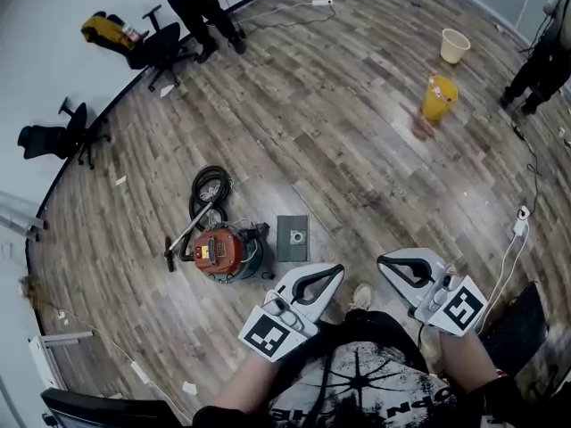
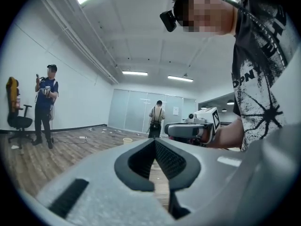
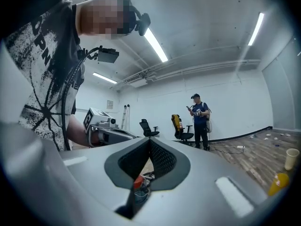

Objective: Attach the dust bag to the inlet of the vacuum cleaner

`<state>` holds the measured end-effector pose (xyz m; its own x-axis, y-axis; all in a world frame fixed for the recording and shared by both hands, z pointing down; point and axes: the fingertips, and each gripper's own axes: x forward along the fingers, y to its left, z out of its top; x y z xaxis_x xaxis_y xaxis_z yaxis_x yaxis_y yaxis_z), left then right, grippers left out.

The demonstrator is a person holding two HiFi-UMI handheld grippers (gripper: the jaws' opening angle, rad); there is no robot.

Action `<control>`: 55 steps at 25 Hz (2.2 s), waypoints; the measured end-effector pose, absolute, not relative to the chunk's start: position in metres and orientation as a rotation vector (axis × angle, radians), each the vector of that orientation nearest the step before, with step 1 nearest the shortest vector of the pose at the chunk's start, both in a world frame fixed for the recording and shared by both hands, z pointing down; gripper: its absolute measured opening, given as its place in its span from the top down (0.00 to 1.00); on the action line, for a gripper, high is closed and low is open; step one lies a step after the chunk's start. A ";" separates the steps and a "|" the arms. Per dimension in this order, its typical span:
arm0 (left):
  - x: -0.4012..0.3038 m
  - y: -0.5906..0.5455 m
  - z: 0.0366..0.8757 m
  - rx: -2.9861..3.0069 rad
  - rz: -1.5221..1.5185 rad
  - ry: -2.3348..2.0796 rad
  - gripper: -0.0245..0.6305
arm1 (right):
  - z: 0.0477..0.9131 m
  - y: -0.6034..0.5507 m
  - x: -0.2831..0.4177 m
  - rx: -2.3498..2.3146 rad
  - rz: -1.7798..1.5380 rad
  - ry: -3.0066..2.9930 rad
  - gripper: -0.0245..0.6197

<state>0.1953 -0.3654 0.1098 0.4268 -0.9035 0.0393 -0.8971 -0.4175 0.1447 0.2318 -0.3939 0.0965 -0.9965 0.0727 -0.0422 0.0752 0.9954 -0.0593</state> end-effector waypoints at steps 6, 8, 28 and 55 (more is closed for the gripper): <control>0.160 -0.370 0.111 2.444 -0.059 -1.752 0.96 | 0.090 -0.412 0.183 0.292 -0.072 3.089 0.95; 0.133 -0.364 0.117 2.431 0.089 -1.799 0.96 | 0.088 -0.409 0.154 0.370 -0.052 3.088 0.95; -0.115 -0.227 0.101 1.880 0.364 -2.424 0.96 | 0.036 -0.294 -0.097 1.178 0.127 2.875 0.95; -0.068 -0.337 0.140 1.018 0.102 -2.789 0.96 | 0.113 -0.371 -0.083 2.169 0.101 2.355 0.95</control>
